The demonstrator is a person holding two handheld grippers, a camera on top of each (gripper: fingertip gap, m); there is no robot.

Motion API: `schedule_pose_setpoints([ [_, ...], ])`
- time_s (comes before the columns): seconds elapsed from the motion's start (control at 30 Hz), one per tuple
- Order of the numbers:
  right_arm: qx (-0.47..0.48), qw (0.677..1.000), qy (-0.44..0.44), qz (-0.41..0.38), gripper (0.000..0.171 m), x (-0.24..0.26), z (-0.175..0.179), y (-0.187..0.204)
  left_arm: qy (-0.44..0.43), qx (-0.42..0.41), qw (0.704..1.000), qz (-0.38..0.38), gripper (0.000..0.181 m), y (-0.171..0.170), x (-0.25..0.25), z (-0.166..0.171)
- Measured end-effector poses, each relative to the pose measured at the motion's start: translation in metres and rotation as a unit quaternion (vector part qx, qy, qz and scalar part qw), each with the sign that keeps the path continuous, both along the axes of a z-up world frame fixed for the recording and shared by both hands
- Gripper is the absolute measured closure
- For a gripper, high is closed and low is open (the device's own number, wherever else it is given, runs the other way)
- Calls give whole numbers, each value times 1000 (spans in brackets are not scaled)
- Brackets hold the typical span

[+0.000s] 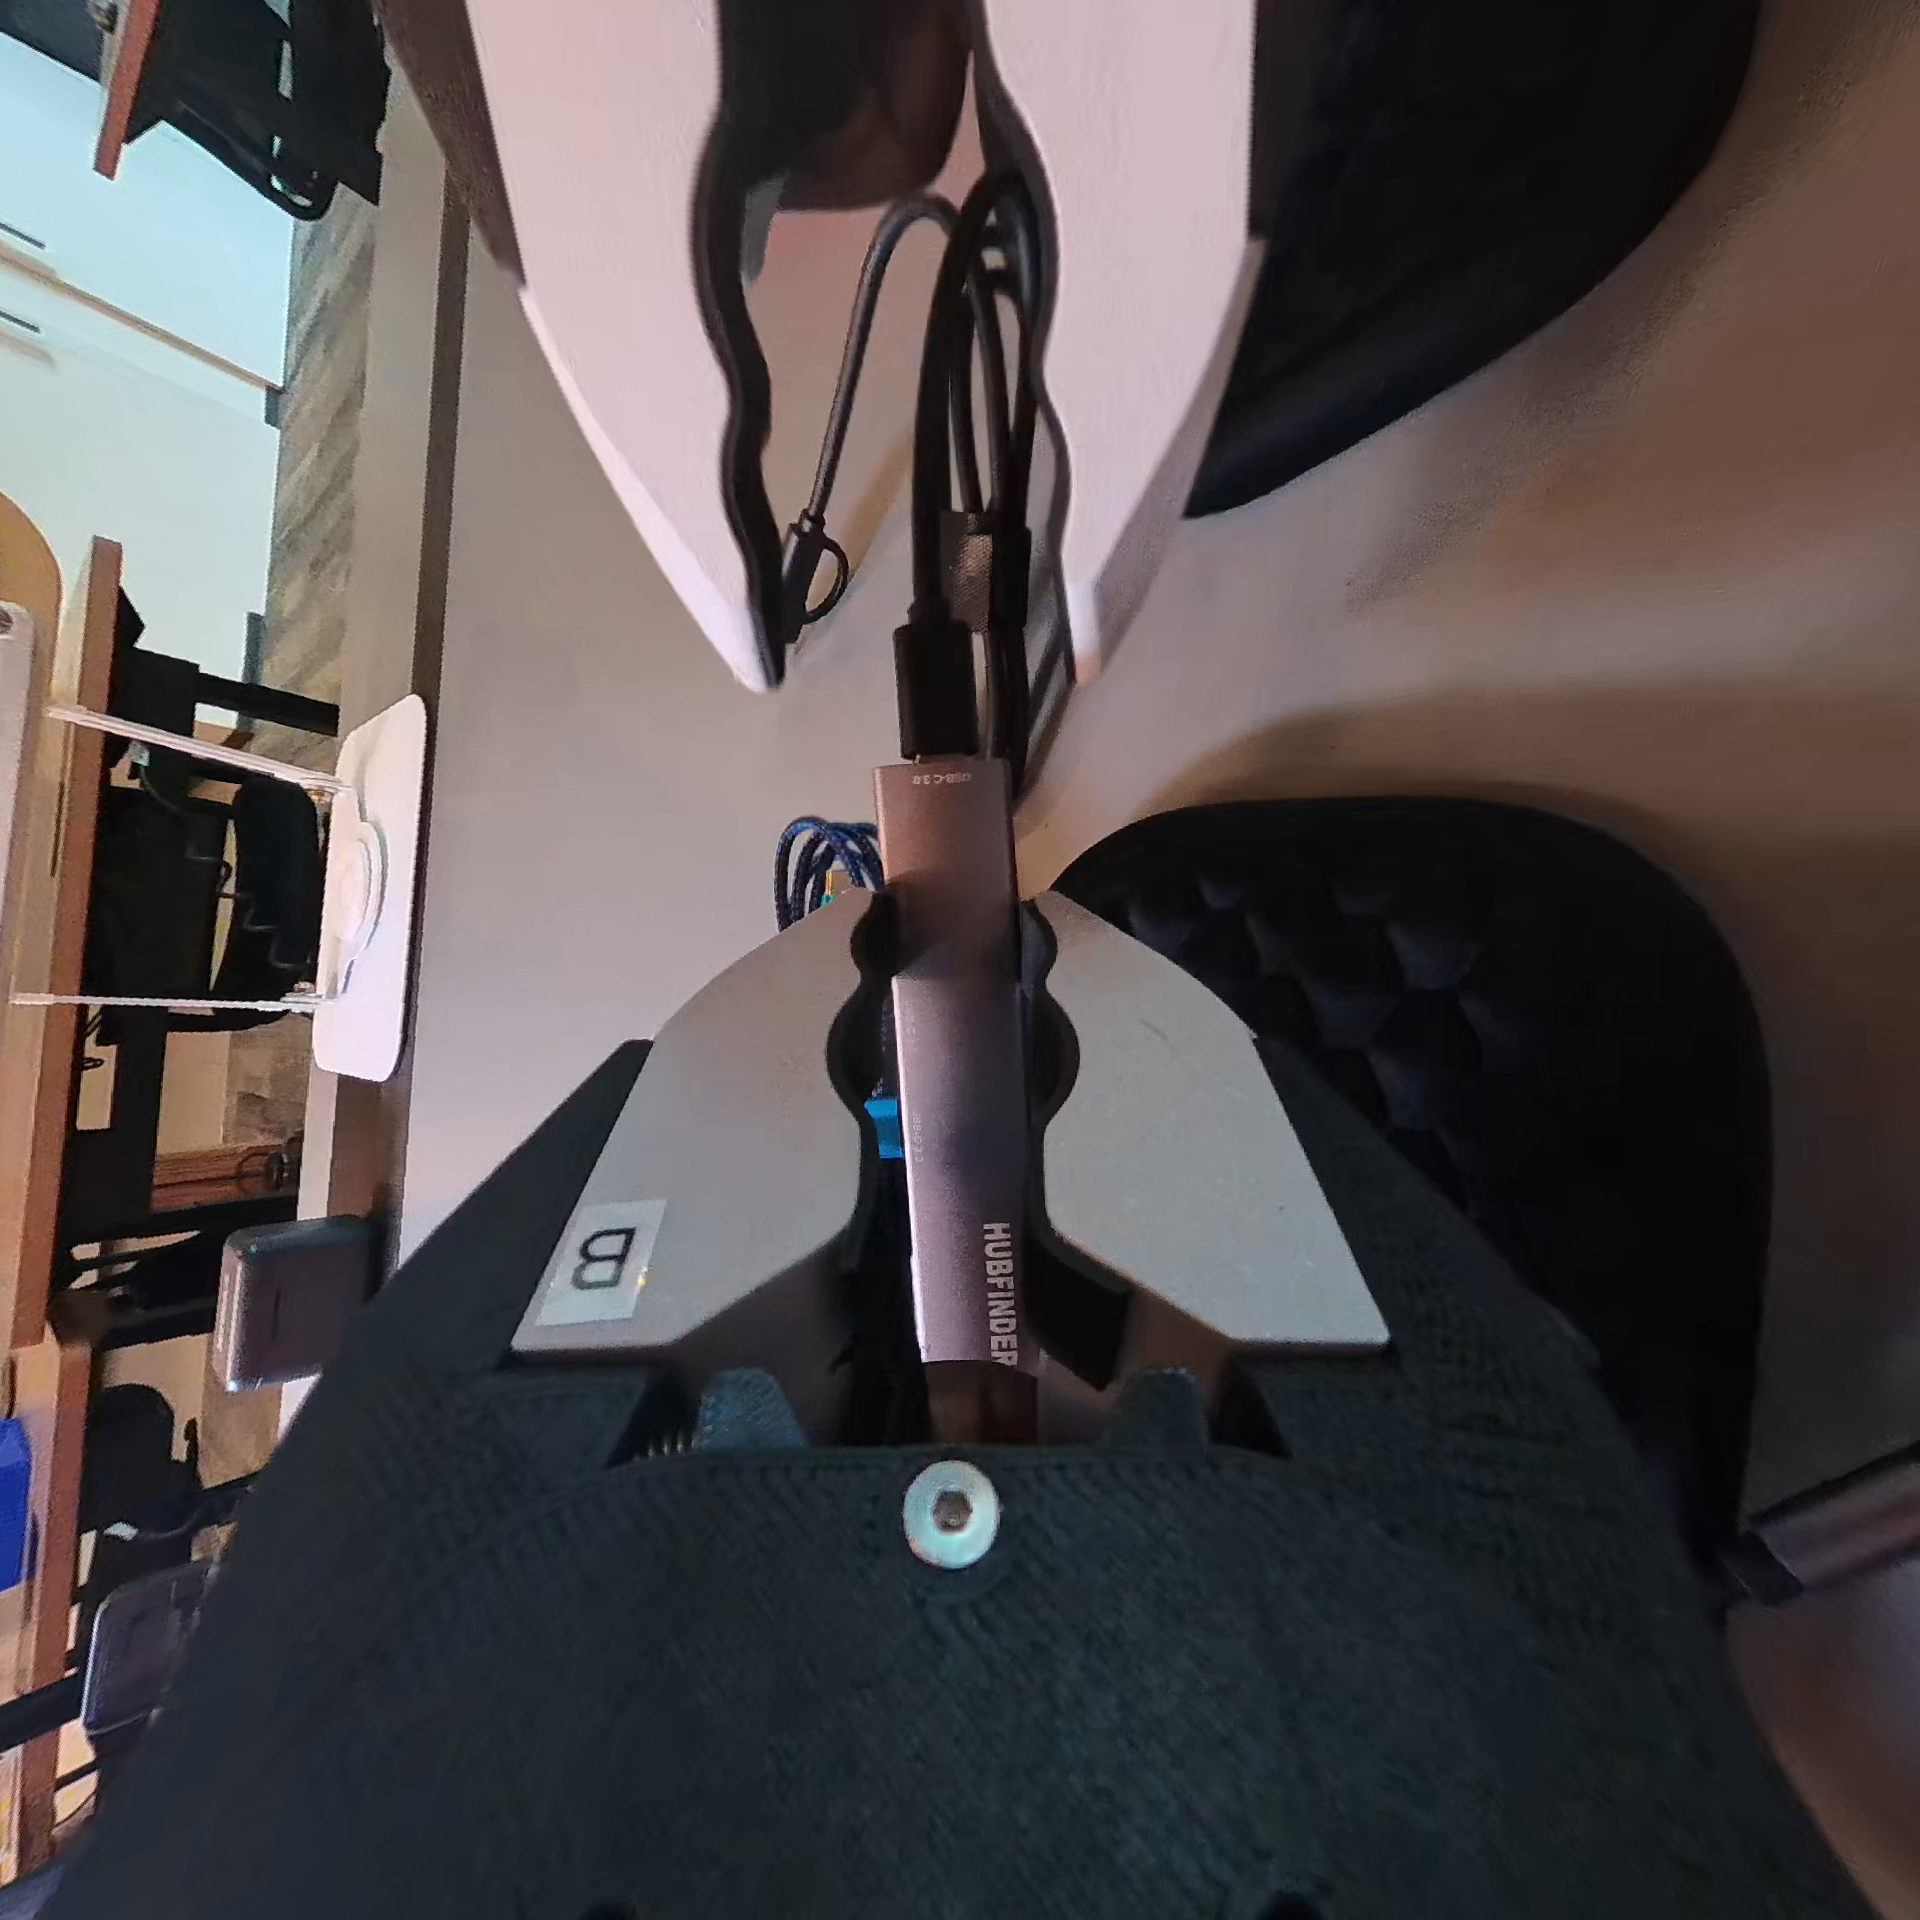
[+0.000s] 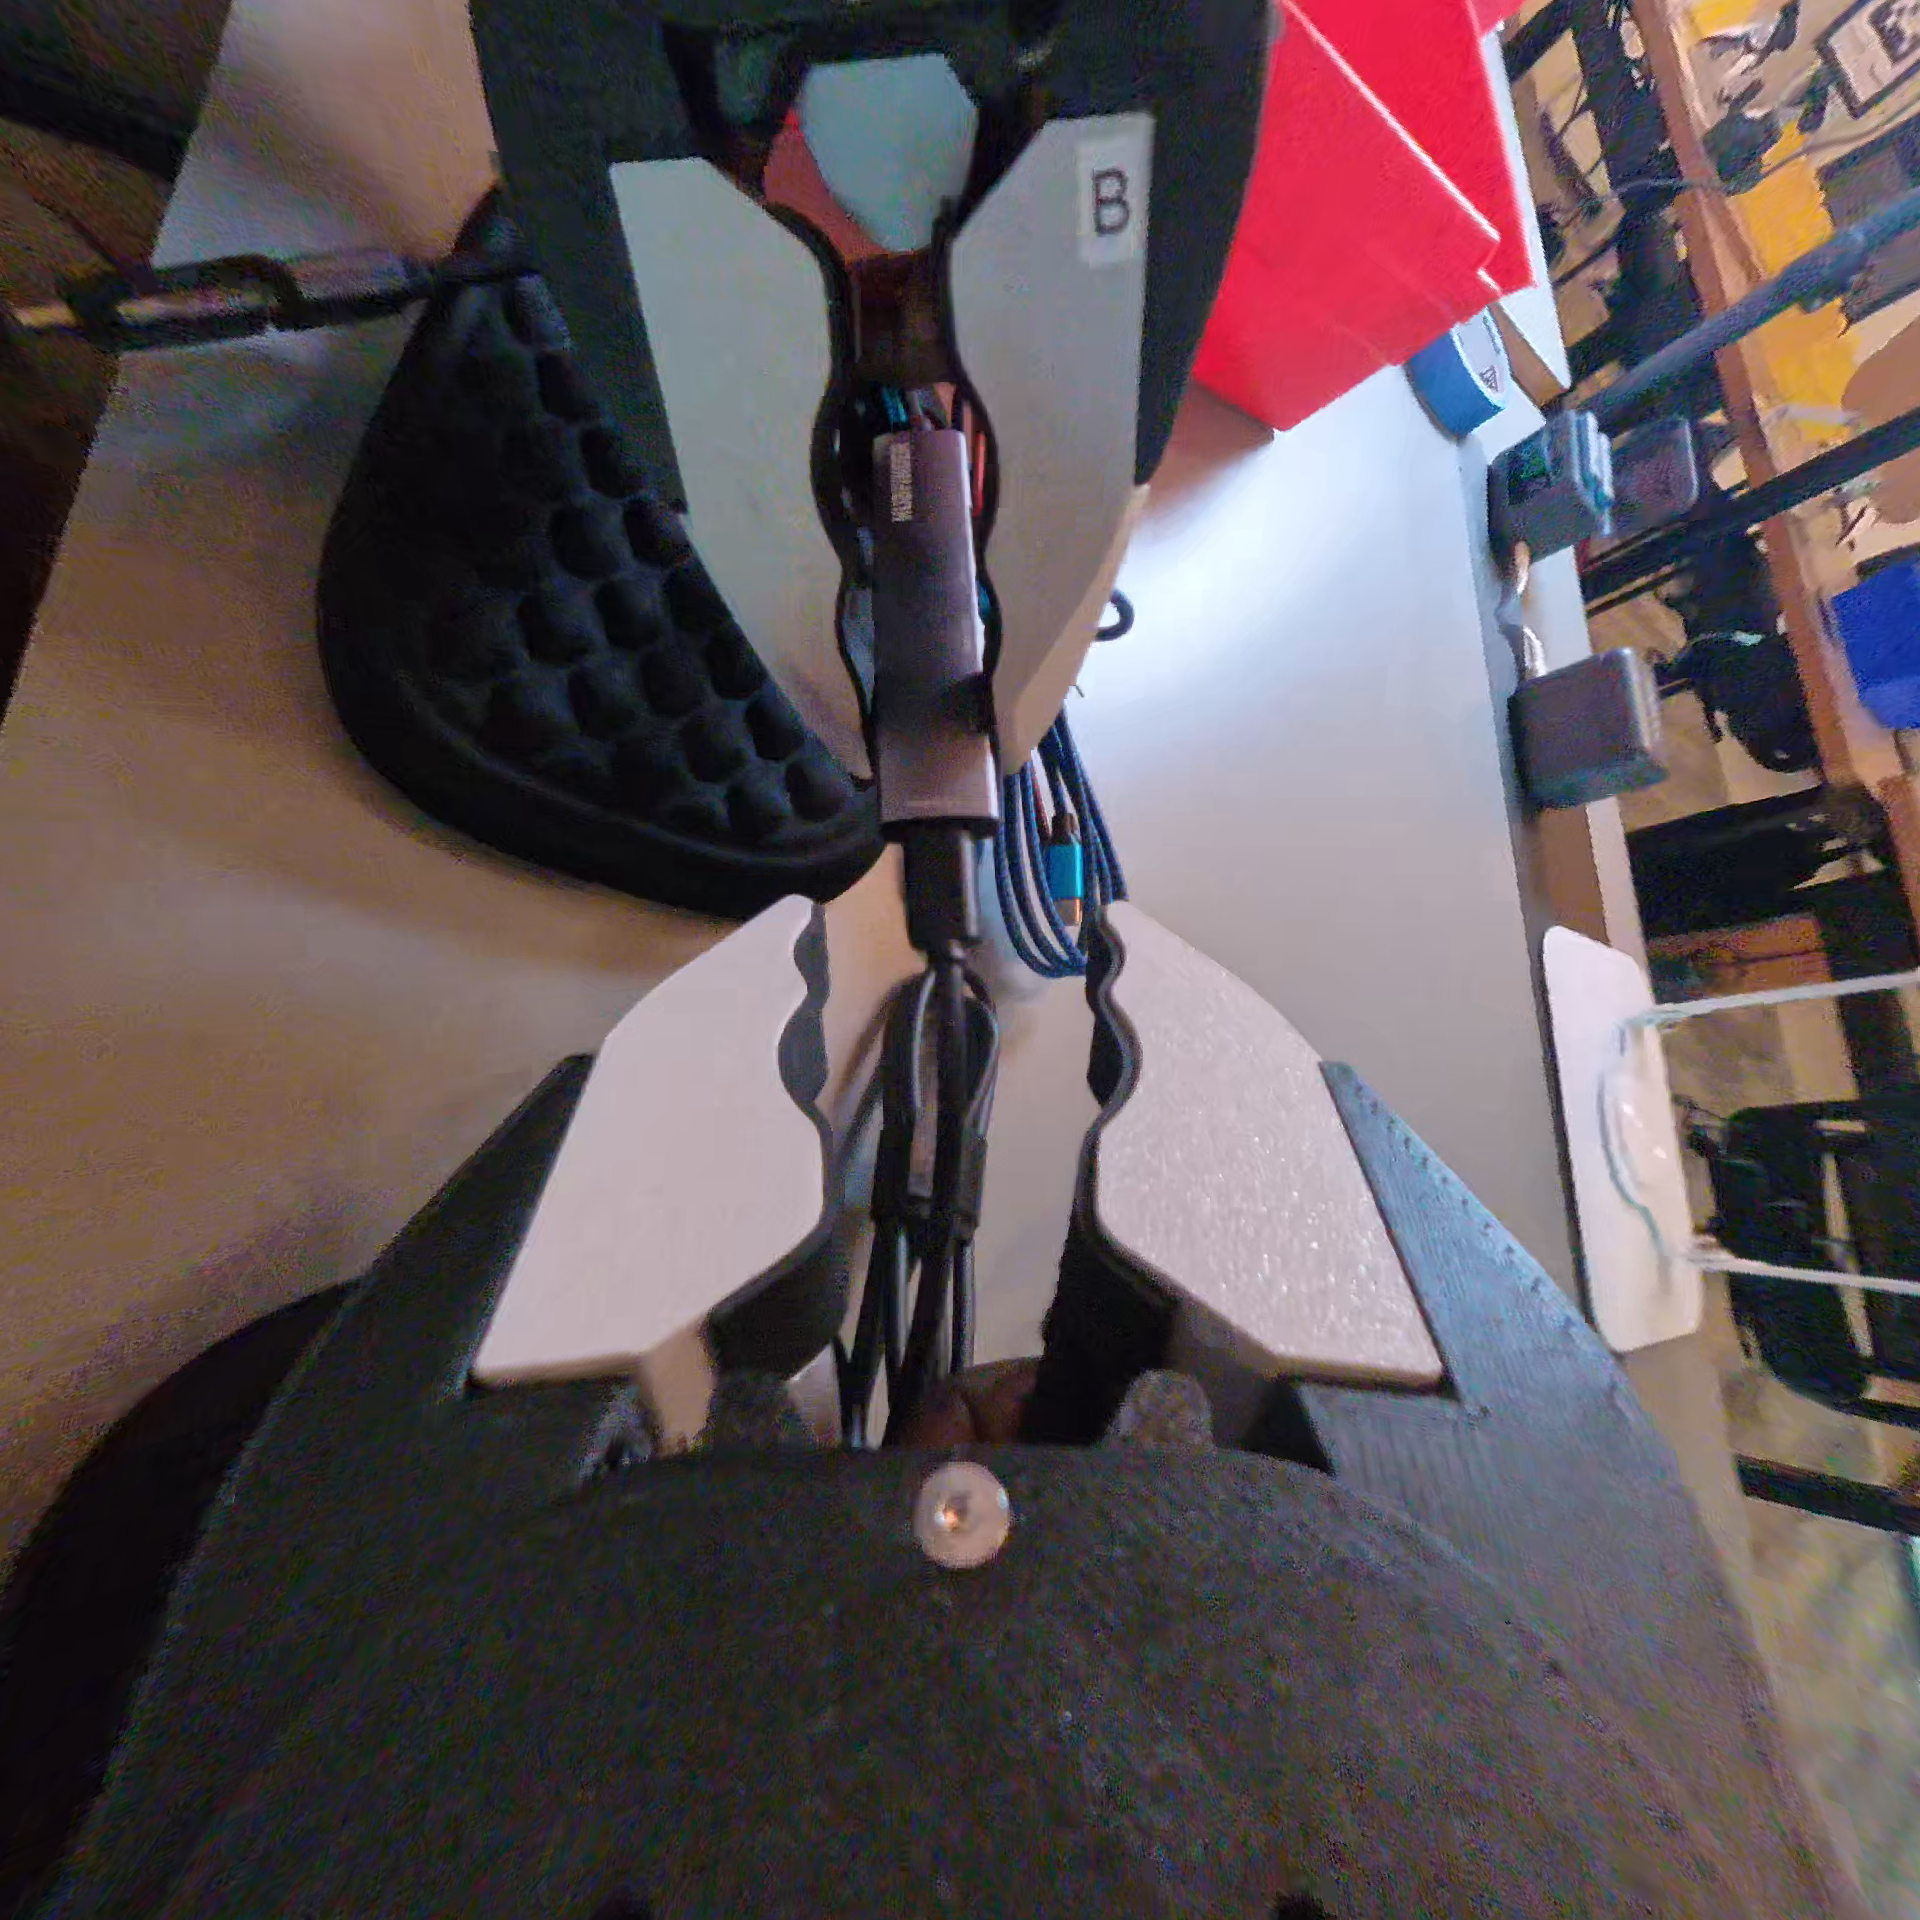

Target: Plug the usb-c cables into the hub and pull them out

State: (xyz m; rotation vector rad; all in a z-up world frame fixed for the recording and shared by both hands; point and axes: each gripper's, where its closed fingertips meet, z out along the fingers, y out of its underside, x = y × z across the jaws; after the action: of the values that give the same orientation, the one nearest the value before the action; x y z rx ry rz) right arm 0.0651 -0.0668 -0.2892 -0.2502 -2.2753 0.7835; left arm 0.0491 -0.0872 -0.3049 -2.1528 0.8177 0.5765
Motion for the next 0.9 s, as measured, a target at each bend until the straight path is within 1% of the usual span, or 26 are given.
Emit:
schedule_pose_setpoints([
  [0.07, 35, 999, 9, 13, 127, -2, -6, -9, 3, -3, 1000, -2, 157, 1, 1, -1],
  [0.2, 87, 995, 33, 24, 147, -11, -14, -19, 5, -4, 1000, -10, 157, 2, 4, -2],
  [0.27, 95, 995, 33, 23, 147, -15, -17, -19, 14, -9, 1000, -4, 156, 0, 1, -4],
  [0.33, 77, 996, 31, 24, 148, -15, -17, -21, 12, 2, 1000, 1, 156, -1, 0, -3],
  [0.37, 61, 997, 34, 23, 148, -16, -16, -21, 8, 19, 1000, 17, 151, -1, -2, 1],
  [0.4, 45, 998, 37, 19, 148, -17, -15, -20, -5, 36, 998, 48, 141, -2, -7, 7],
  [0.43, 32, 999, 41, 12, 148, -18, -14, -19, -29, 51, 995, 86, 138, -7, -12, 13],
  [0.47, 20, 999, 49, 4, 148, -19, -12, -16, -56, 76, 988, 122, 135, -12, -17, 22],
  [0.5, 9, 998, 61, -6, 148, -21, -9, -14, -84, 125, 976, 157, 131, -18, -21, 36],
  [0.53, -3, 997, 77, -18, 148, -23, -5, -12, -122, 193, 954, 193, 128, -23, -25, 52],
  [0.57, -13, 995, 97, -33, 148, -26, 0, -9, -187, 264, 920, 221, 130, -30, -25, 68],
  [0.6, -23, 992, 116, -44, 148, -29, 6, -7, -281, 325, 872, 233, 134, -35, -20, 81],
  [0.63, -36, 989, 135, -56, 148, -31, 13, -5, -394, 372, 810, 224, 137, -37, -10, 91],
  [0.67, -53, 985, 151, -67, 148, -33, 20, -4, -500, 400, 740, 206, 137, -38, -2, 97],
  [0.7, -73, 981, 165, -74, 148, -34, 27, -4, -583, 409, 674, 197, 137, -37, 3, 95],
  [0.73, -95, 976, 178, -79, 148, -34, 34, -5, -636, 405, 628, 191, 136, -33, 7, 89],
  [0.77, -115, 971, 192, -82, 148, -33, 41, -7, -660, 405, 604, 188, 136, -28, 7, 82],
  [0.8, -130, 967, 203, -80, 147, -31, 46, -10, -669, 403, 596, 186, 135, -22, 5, 76],
  [0.83, -139, 964, 212, -75, 147, -29, 51, -13, -672, 403, 595, 178, 133, -16, 3, 74],
  [0.87, -146, 963, 215, -70, 147, -27, 53, -17, -676, 406, 594, 158, 131, -12, 4, 76],
  [0.9, -151, 964, 211, -65, 147, -25, 53, -21, -685, 413, 585, 134, 131, -9, 5, 83],
])
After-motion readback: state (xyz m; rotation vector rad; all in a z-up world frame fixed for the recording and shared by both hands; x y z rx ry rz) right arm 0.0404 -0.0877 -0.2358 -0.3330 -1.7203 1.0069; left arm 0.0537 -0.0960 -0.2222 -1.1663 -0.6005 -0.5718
